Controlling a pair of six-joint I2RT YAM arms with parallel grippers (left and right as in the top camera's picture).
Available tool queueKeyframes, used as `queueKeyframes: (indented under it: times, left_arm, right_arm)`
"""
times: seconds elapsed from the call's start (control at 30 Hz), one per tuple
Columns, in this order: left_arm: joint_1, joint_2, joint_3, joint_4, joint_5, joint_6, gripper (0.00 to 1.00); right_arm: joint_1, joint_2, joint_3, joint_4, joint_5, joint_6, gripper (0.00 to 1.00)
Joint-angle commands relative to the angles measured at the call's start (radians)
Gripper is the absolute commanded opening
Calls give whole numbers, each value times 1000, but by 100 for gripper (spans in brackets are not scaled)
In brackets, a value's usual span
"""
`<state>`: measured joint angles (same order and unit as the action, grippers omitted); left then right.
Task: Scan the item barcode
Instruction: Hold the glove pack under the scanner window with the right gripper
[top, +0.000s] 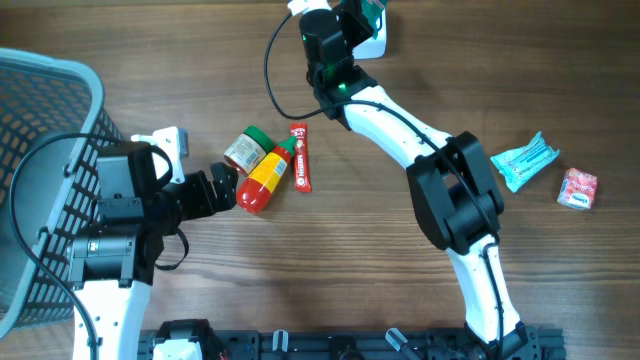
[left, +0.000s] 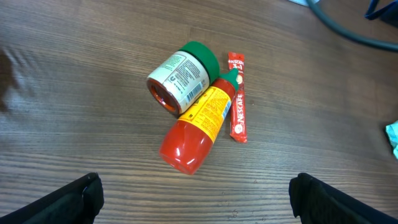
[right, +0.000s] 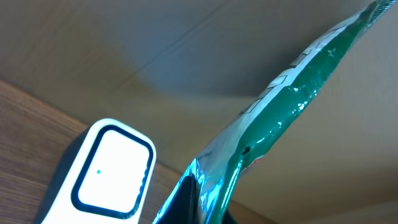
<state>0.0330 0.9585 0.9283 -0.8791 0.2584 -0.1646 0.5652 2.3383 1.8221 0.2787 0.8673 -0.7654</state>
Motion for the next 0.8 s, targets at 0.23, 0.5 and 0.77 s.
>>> queueKeyframes:
  times: [0.23,0.5,0.77]
  left_arm:
    - [0,1,1,2,-6,20,100]
    - [0,1,1,2,-6,20,100]
    - [0,1,1,2,-6,20,100]
  right_arm:
    - [-2,60,26,37,-38,-234,4]
    - [-3,60,26,35,-64,-271,4]
    - [-11,60,26,-5,-92,-272,4]
